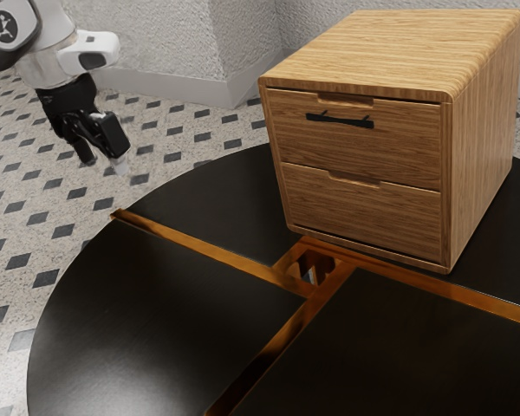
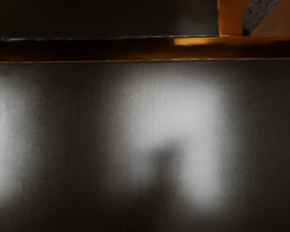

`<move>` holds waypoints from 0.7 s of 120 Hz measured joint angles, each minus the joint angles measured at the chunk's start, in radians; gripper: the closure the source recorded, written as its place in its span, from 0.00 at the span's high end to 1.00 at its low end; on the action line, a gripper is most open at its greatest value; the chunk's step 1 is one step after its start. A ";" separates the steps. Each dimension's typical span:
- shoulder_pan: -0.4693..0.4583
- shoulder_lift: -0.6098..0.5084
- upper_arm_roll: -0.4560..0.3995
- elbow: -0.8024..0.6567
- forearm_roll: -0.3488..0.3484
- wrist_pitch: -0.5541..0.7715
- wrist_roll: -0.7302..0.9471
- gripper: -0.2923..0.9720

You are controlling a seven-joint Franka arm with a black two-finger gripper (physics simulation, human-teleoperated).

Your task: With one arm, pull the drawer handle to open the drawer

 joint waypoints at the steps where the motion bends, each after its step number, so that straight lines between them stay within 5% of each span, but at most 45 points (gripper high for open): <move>1: 0.008 0.000 0.001 0.000 -0.001 0.007 0.004 0.75; 24: 0.207 0.000 0.007 0.000 -0.012 0.111 0.075 0.75; 30: 0.263 -0.001 -0.005 0.100 -0.008 0.102 0.090 0.75; 50: 0.533 0.050 -0.170 0.250 -0.022 0.188 0.300 0.75; 66: 0.162 0.207 -0.239 0.252 -0.094 0.282 0.489 0.75; 84: 0.107 0.232 -0.293 0.247 -0.106 0.345 0.649 0.75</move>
